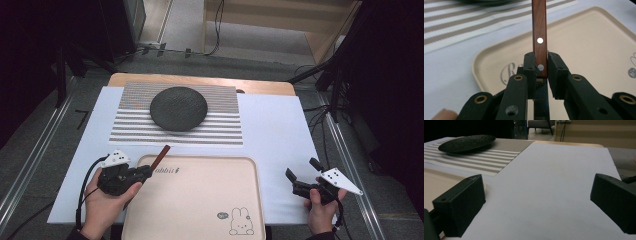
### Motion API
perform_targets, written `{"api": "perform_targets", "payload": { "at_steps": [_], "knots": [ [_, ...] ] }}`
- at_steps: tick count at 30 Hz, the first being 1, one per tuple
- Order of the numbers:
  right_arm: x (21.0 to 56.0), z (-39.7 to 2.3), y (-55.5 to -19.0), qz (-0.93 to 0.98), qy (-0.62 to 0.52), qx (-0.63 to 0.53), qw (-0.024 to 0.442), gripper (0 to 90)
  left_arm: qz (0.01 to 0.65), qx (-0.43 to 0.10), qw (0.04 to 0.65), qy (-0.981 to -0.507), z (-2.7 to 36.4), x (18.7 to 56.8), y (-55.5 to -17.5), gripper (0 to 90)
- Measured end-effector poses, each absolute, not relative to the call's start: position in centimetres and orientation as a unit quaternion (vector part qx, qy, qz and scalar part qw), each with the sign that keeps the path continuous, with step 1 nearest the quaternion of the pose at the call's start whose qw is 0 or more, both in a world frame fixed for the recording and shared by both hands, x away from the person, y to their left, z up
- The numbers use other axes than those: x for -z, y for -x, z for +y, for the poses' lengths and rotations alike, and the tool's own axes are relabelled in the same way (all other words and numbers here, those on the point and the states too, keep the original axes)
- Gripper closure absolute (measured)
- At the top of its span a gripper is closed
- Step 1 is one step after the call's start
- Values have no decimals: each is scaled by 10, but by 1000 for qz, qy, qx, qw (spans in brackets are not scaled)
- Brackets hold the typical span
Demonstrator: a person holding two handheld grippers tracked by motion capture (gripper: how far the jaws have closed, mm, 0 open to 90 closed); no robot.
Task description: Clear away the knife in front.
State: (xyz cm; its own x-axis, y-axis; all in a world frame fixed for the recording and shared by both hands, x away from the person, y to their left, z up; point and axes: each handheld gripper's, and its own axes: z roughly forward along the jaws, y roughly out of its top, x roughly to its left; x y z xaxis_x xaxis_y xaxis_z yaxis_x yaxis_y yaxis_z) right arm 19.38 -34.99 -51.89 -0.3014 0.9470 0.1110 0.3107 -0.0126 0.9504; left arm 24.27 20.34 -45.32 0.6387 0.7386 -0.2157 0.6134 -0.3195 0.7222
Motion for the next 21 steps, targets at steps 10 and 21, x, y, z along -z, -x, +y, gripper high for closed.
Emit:
{"api": "perform_targets", "payload": {
  "at_steps": [10,21],
  "knots": [
    [519,-350,-194,629,-498,-507,314,0,427,-60,402,-808,197,468,-226,773],
    [519,-350,-194,629,-498,-507,315,0,444,-46,389,-806,189,489,-223,773]
  ]
}}
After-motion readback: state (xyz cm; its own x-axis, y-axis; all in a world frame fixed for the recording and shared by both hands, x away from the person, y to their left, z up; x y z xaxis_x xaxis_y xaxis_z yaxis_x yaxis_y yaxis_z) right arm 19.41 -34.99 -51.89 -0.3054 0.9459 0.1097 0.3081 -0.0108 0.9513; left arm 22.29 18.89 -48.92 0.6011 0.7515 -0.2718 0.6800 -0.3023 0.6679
